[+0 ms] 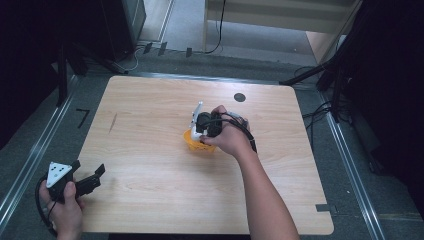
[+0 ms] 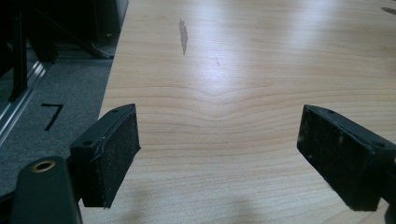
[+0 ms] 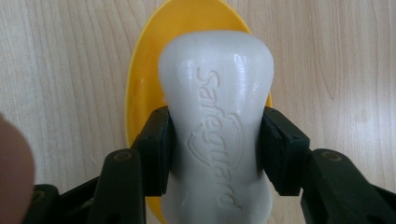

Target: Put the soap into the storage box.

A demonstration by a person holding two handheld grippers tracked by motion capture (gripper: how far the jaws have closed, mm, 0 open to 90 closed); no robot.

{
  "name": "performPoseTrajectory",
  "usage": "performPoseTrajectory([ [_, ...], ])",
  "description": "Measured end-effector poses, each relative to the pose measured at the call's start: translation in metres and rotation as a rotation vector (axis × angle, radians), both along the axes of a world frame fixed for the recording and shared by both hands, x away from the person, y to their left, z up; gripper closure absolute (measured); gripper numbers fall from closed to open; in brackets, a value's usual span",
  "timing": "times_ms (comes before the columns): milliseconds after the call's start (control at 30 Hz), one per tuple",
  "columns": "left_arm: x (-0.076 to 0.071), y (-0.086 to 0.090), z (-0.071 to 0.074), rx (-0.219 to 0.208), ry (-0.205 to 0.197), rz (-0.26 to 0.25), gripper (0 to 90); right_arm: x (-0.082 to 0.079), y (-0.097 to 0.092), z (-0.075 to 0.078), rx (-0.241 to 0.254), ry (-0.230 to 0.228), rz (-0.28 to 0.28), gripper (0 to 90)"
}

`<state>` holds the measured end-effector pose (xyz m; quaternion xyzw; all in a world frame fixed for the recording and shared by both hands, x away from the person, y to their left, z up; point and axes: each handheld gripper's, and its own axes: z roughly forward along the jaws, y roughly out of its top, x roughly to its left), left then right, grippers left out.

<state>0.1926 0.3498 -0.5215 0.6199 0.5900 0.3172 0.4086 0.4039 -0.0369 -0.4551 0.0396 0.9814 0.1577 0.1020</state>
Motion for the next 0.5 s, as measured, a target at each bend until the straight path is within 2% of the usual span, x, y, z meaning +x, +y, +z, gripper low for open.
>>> performPoseTrajectory([
  [133,0.000,0.000,0.000,-0.001,-0.001,0.001,13.3,0.001,0.003,-0.003,0.000,0.002,0.018,50.7],
  [500,0.000,0.000,0.000,-0.002,0.000,0.001,13.3,0.003,0.009,-0.011,-0.028,0.006,0.011,50.3],
])
